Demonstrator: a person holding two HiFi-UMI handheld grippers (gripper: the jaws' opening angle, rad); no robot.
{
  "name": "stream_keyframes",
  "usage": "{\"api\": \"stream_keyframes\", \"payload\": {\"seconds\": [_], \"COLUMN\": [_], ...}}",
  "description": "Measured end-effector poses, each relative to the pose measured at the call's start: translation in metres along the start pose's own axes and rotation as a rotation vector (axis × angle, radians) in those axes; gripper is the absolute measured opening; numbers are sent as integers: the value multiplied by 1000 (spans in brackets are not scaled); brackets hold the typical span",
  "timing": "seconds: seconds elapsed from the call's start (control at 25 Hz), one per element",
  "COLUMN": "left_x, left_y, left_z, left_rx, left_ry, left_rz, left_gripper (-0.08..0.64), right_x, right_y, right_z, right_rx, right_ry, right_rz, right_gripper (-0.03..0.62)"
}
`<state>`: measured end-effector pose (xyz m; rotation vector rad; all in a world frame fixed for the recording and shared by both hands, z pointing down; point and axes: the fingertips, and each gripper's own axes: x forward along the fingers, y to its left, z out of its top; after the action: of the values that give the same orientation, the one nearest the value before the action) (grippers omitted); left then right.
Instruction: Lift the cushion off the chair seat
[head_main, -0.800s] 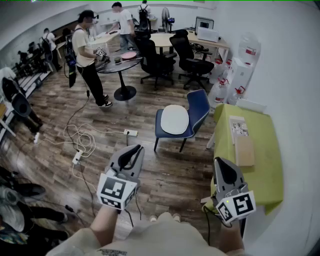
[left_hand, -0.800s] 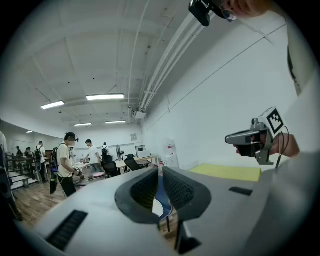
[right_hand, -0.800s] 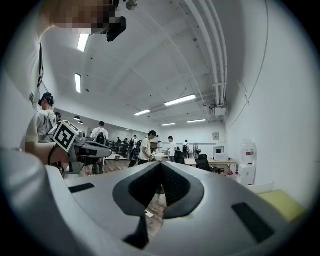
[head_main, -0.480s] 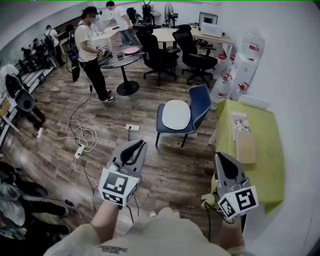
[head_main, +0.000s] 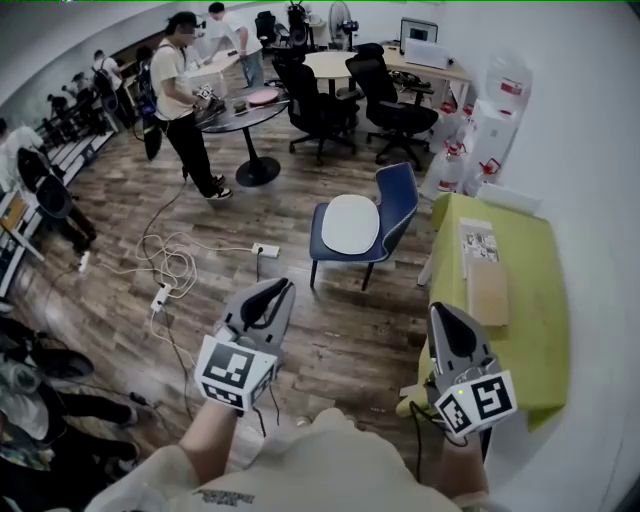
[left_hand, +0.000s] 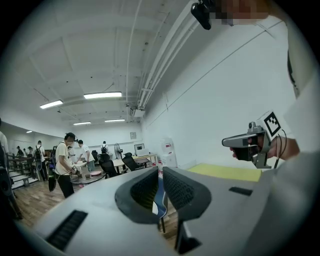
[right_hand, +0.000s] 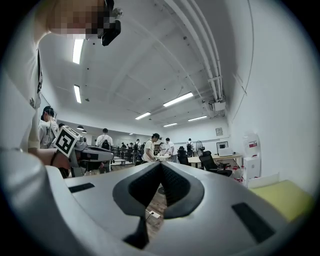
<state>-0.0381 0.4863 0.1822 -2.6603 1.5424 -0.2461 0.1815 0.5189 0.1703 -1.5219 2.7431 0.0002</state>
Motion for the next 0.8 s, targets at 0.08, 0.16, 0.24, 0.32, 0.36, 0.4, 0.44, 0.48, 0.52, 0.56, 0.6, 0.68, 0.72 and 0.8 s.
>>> {"api": "stream_keyframes", "payload": {"seconds": [0.08, 0.16, 0.24, 0.32, 0.36, 0.4, 0.44, 0.48, 0.52, 0.56, 0.6, 0.68, 0.72, 0.8], "left_x": [0, -1, -3, -5, -5, -5, -4, -3, -2, -1, 1, 5, 8, 15], "left_y": [-9, -17, -21, -21, -21, -22, -22, -23, -22, -21, -21, -20, -18, -9], "left_z": [1, 0, -2, -3, -3, -4, -5, -6, -7, -8, -9, -13, -14, -17], "left_rx": [-15, -41, -55, -56, -55, -56, -57, -57, -57, -57, -57, -60, -64, -77], "left_ry": [-23, -47, -58, -60, -57, -55, -53, -52, -51, -49, -46, -45, -47, -56], "left_rz": [15, 49, 86, 112, 118, 119, 119, 119, 121, 122, 122, 122, 124, 135], "left_gripper": [44, 46, 92, 221, 224, 226, 229, 229, 229, 229, 229, 229, 229, 232], "right_x": [-8, -17, -24, -25, -25, -24, -23, -22, -20, -18, -16, -11, -7, 3], "right_y": [-6, -13, -20, -26, -29, -31, -32, -34, -35, -36, -36, -39, -41, -43], "right_z": [-3, -6, -8, -9, -10, -10, -11, -12, -14, -15, -17, -21, -23, -28], "right_rx": [6, 17, 30, 35, 37, 41, 46, 50, 50, 48, 47, 48, 48, 45], "right_ry": [-10, -25, -45, -55, -56, -56, -56, -55, -53, -50, -46, -37, -31, -16], "right_rz": [10, 12, 0, -19, -24, -24, -21, -17, -16, -16, -17, -18, -18, -14], "right_gripper": [23, 25, 124, 273, 281, 285, 285, 285, 285, 285, 285, 285, 285, 285]}}
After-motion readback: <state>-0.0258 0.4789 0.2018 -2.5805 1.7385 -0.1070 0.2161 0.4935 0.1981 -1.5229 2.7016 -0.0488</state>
